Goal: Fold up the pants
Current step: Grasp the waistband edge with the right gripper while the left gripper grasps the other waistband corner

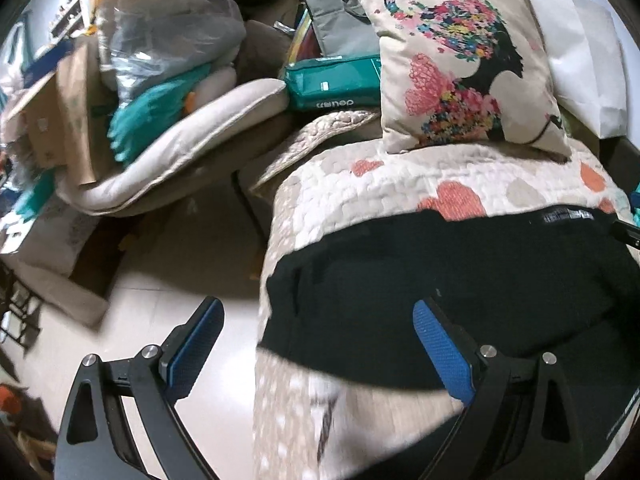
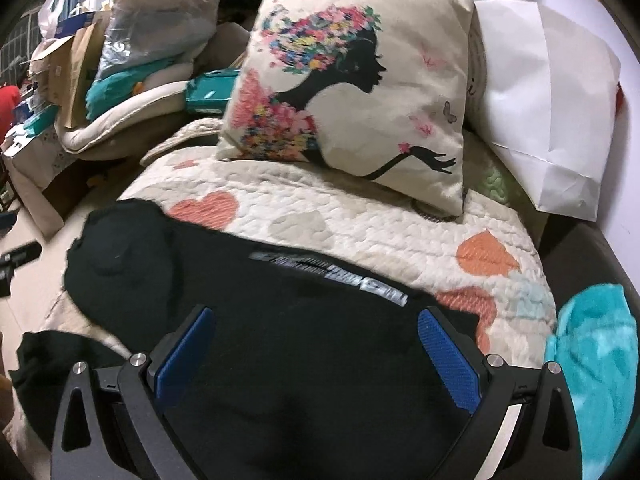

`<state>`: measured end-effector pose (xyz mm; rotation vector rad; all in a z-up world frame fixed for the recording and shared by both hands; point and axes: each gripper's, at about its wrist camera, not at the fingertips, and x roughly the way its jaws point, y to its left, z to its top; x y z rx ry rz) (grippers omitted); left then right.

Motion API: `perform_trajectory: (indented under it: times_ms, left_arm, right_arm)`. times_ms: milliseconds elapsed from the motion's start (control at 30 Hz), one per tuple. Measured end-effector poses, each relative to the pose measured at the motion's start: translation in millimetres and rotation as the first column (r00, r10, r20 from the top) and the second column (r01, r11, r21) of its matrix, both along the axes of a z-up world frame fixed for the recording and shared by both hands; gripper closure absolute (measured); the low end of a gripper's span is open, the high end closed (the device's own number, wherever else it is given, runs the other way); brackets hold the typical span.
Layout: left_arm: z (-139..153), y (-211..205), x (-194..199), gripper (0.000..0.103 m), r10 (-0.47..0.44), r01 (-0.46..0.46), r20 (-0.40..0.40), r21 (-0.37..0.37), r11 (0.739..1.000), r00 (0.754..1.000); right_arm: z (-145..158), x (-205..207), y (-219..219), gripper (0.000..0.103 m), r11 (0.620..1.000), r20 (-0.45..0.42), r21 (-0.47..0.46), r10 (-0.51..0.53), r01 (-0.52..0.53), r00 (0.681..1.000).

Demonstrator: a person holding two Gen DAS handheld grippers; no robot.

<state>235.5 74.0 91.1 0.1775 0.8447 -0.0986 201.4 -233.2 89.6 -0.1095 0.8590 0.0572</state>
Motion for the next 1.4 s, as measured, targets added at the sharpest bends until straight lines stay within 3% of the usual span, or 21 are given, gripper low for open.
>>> perform_trajectory:
  times_ms: [167,400,567,733,767,800,833,933,967,1000,1067,1100,1133,1167,1233,1400]
  left_arm:
    - [-29.0,7.3,52.0,0.007,-0.03,0.02,-0.093,-0.105,0.994,0.995]
    - [-60.8,30.8,98.1,0.007,0.001,-0.029,-0.141,-0.202,0.979,0.99]
    - [-83.0,30.0,118.1,0.007,-0.022,-0.017,-0.182,-0.209,0.978,0.983]
    - [-96.1,11.9,116.4,0.007,-0.11,0.067,-0.2,-0.208,0.976,0.974]
    - [-96.5,9.2,114.9,0.009,-0.11,0.068,-0.2,-0.205,0.976,0.974]
    - [-96.4,9.1,114.2,0.019,-0.115,0.069,-0.206,-0.22,0.973,0.972]
    - [-95.3,10.0,113.2,0.022,-0.117,0.066,-0.21,-0.238,0.969,0.971]
    - [-87.6,13.3,108.2,0.061,-0.112,0.065,-0.201,-0.229,0.971,0.973]
    - [-84.5,14.4,107.1,0.082,-0.124,0.072,-0.206,-0.241,0.968,0.971]
    - [-81.7,15.4,106.2,0.088,-0.13,0.073,-0.215,-0.255,0.964,0.968]
    - [-75.6,13.6,100.7,0.089,-0.132,0.077,-0.21,-0.251,0.965,0.969]
    - [-73.6,11.5,98.0,0.09,-0.131,0.08,-0.205,-0.239,0.968,0.97]
    - [-71.5,10.2,94.4,0.09,-0.13,0.083,-0.2,-0.227,0.97,0.971]
    - [-68.1,8.1,89.4,0.09,-0.124,0.083,-0.189,-0.214,0.973,0.974]
    - [-58.2,8.9,85.0,0.09,-0.117,0.077,-0.176,-0.218,0.973,0.977]
    - [-36.0,14.0,64.0,0.09,-0.092,0.063,-0.129,-0.213,0.975,0.987]
  right_arm:
    - [-12.8,42.3,-14.1,0.0,0.999,-0.037,-0.008,0.054,-0.054,0.998]
    - [-39.0,89.0,-10.5,0.001,0.989,-0.113,0.024,0.145,-0.143,0.983]
    - [-63.2,108.2,-3.5,0.002,0.978,-0.185,0.066,0.208,-0.199,0.96]
    - [-85.1,113.4,7.7,0.001,0.967,-0.239,0.039,0.254,-0.252,0.937]
    - [-85.6,113.0,9.2,0.001,0.965,-0.236,0.041,0.262,-0.26,0.936]
    - [-85.6,112.8,10.1,0.002,0.963,-0.236,0.042,0.268,-0.265,0.934]
    - [-85.2,112.3,10.8,0.004,0.962,-0.235,0.042,0.273,-0.271,0.933]
    - [-80.8,106.4,13.6,0.022,0.954,-0.23,0.057,0.298,-0.293,0.926]
    - [-78.7,104.2,15.4,0.034,0.952,-0.227,0.057,0.304,-0.299,0.925]
    - [-77.1,103.3,15.3,0.039,0.951,-0.228,0.064,0.31,-0.303,0.923]
    - [-71.8,103.0,11.9,0.057,0.954,-0.232,0.081,0.301,-0.29,0.925]
    - [-71.0,104.6,10.1,0.06,0.955,-0.232,0.088,0.295,-0.282,0.927]
    - [-68.6,104.5,8.3,0.078,0.96,-0.229,0.092,0.28,-0.266,0.932]
    - [-64.0,104.8,3.1,0.086,0.962,-0.224,0.121,0.267,-0.245,0.937]
    - [-58.0,102.8,-1.2,0.088,0.963,-0.223,0.159,0.25,-0.218,0.942]
    - [-43.2,86.3,4.3,0.092,0.966,-0.206,0.14,0.245,-0.219,0.947]
